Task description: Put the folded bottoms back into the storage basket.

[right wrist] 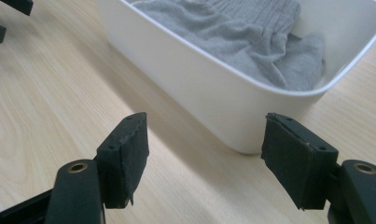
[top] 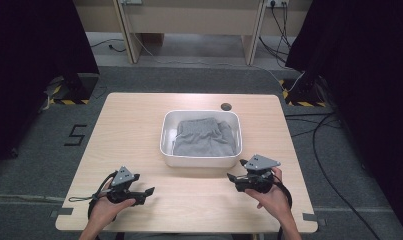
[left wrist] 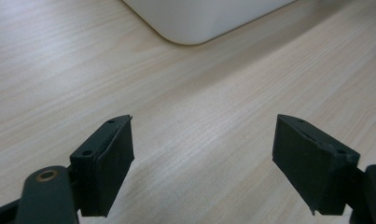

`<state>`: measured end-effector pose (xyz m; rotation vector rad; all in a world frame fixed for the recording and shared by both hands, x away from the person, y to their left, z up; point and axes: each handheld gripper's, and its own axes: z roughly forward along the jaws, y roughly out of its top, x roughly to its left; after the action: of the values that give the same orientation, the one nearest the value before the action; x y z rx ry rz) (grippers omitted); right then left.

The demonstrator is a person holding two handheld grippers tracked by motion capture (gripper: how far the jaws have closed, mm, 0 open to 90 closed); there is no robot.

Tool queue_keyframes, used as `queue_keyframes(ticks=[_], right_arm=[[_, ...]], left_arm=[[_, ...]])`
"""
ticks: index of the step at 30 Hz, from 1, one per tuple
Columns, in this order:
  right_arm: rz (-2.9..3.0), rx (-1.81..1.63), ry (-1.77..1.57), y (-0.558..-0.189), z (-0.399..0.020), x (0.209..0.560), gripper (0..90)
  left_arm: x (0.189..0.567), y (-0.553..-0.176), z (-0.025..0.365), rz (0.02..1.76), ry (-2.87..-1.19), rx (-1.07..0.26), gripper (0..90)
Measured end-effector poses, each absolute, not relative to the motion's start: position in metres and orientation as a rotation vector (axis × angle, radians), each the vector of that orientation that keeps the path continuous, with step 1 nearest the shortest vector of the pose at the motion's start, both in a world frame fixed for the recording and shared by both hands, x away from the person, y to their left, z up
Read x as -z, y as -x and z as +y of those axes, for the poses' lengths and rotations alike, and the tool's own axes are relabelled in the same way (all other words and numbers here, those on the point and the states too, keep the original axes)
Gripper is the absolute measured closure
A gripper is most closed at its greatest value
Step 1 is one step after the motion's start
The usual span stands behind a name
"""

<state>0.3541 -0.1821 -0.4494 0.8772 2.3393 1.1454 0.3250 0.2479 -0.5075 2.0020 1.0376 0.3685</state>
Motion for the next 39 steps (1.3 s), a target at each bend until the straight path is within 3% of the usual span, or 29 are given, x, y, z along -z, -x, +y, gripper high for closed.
queue_keyframes(ticks=[39], right_arm=[[2.394,-0.991,-1.075,-0.331,-0.216,0.506,26.6]], left_arm=[[0.523,-0.296,0.254,1.025,-2.087,-0.42,16.1]])
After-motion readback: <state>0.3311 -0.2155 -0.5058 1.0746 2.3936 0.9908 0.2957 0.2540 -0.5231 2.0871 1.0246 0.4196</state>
